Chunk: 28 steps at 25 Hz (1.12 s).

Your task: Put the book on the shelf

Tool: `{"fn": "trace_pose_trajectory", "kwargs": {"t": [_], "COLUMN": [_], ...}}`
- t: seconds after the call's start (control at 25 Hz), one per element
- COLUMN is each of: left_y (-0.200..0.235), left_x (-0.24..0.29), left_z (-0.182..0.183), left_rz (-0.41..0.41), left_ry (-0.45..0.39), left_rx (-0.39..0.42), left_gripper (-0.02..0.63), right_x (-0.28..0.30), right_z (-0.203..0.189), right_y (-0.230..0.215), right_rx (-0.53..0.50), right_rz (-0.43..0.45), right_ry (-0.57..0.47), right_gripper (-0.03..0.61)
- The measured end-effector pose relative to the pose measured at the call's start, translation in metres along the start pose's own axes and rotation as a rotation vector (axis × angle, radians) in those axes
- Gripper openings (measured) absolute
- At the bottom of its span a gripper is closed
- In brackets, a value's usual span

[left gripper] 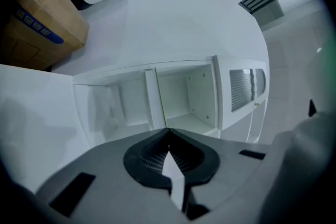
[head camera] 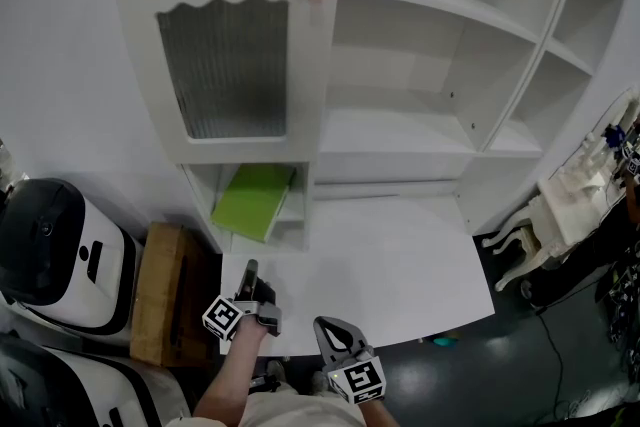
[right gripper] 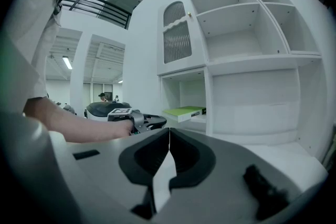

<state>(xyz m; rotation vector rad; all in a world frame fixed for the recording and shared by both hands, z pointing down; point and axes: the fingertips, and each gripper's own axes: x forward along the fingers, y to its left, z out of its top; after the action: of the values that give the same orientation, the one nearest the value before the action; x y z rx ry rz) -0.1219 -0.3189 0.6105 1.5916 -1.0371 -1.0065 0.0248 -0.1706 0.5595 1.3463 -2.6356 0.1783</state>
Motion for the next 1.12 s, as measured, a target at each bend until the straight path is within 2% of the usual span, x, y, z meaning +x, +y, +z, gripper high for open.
{"fn": "trace_pose_trajectory", "kwargs": {"t": [0.16, 0.24, 0.52, 1.0, 1.12], "left_y": [-0.021, -0.032, -0.062, -0.096, -0.098], "left_x": [-0.010, -0.015, -0.044, -0.090, -0.098], "left_z": [-0.015, -0.025, -0.049, -0.094, -0.102], "left_rz": [-0.028, -0.050, -0.117, -0.158, -0.162], "left_ry": [0.059, 0.082, 0.164, 0.330, 0.369], "left_rx": [0.136, 0.179, 0.426, 0.955, 1.053], "left_gripper": [0.009, 0.009, 0.009, 0.009, 0.009], "right_x": [-0.003, -0.003, 0.003, 0.006, 0.005], "right_z": [-0.003, -0.005, -0.006, -0.012, -0.014], "right_y": [-0.001, -0.001, 0.010, 0.022, 0.023], "right_rx": [0.002, 0.004, 0.004, 0.007, 0.006], "right_rz": [0.010, 0.021, 0.078, 0.142, 0.152], "right_ry": [0.000, 0.002, 0.001, 0.005, 0.005], "right_gripper": [0.014, 0.014, 0.014, 0.014, 0.014]}}
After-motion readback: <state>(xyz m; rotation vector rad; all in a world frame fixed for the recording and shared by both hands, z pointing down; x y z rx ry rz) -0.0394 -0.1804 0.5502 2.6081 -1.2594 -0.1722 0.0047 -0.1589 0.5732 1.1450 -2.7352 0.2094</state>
